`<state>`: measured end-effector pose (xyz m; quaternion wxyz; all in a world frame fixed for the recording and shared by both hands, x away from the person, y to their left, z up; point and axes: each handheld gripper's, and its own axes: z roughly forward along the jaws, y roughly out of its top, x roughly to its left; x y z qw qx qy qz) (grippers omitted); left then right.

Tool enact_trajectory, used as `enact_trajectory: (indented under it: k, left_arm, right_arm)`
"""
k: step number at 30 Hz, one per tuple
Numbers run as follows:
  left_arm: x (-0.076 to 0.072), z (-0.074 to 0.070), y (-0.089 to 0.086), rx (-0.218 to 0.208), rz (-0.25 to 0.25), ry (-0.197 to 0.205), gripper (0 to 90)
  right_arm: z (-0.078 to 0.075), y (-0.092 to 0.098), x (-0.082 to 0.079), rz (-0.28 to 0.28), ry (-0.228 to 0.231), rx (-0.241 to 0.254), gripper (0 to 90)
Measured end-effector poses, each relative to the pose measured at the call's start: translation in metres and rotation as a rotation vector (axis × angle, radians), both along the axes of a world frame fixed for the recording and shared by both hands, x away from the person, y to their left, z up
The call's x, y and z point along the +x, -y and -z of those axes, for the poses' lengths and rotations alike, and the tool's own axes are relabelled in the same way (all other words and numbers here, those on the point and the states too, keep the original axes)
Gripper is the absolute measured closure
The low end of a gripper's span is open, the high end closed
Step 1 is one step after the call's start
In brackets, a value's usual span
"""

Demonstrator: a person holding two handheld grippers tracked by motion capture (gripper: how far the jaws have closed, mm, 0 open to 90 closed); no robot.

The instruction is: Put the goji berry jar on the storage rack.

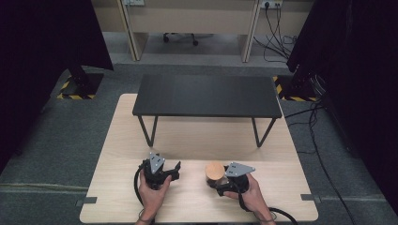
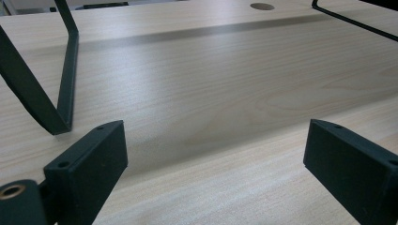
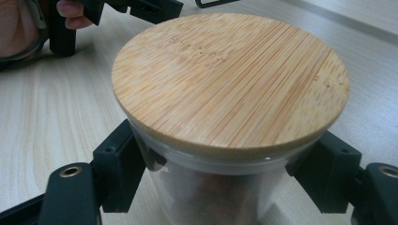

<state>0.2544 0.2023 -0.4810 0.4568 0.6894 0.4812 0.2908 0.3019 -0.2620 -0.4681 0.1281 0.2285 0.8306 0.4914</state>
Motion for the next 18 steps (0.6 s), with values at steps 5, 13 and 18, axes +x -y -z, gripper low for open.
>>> enact_trajectory:
  k: [5,13,18]
  left_arm:
    - [0.000,0.000,0.000,-0.003,0.000,-0.001,5.9]
    - [0.000,0.000,-0.001,-0.003,0.001,-0.001,5.9]
    - [0.000,0.000,-0.001,-0.003,0.003,0.000,5.9]
  right_arm:
    - [0.000,-0.005,-0.008,0.048,0.013,-0.004,26.0]
    - [0.002,-0.014,-0.026,0.177,0.012,0.026,26.0]
    - [0.010,-0.034,-0.064,0.444,0.059,0.071,26.0]
